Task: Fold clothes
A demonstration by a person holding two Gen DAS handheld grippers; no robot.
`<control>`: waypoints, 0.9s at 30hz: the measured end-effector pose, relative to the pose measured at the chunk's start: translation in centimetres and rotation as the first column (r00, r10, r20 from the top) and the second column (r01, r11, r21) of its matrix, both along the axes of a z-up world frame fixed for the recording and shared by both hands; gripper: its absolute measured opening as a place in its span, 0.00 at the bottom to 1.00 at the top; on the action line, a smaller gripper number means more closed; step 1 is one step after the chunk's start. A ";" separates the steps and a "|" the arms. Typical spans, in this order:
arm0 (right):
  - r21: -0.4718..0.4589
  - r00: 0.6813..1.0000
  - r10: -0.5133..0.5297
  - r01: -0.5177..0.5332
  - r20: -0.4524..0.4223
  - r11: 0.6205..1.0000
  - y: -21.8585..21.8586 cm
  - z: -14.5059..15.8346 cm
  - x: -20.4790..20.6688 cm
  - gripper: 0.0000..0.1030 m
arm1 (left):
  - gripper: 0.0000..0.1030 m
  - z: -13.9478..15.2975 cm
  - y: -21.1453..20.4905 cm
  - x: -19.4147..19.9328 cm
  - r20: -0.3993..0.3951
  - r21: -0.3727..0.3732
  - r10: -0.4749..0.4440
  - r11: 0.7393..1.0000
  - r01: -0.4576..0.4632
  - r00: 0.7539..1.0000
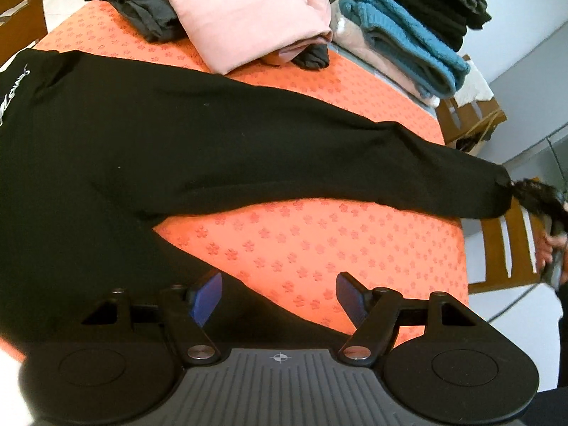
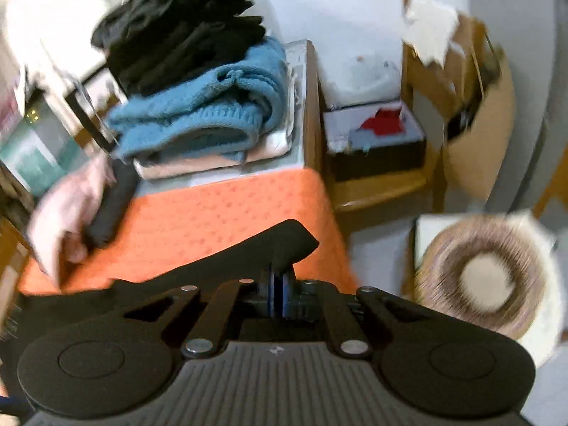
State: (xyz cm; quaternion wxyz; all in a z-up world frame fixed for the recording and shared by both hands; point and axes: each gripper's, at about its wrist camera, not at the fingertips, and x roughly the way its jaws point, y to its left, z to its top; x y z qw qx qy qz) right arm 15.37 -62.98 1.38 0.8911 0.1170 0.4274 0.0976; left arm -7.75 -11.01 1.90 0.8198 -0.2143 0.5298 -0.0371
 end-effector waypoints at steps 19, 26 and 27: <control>-0.362 0.968 0.250 -0.240 -0.022 0.901 9.6 0.0 0.2 0.61 | 0.76 1.1 7.2 -7.7 0.037 0.016 0.260 0.965 -0.260 0.965; -0.282 0.934 0.354 -0.352 -0.045 0.892 14.2 2.3 -6.7 0.61 | 0.76 1.1 13.8 -8.1 0.038 0.067 0.222 0.972 -0.224 0.974; -0.270 0.930 0.365 -0.364 -0.050 0.891 15.0 2.5 -7.8 0.61 | 0.76 1.1 14.9 -8.0 0.035 0.076 0.205 0.975 -0.207 0.978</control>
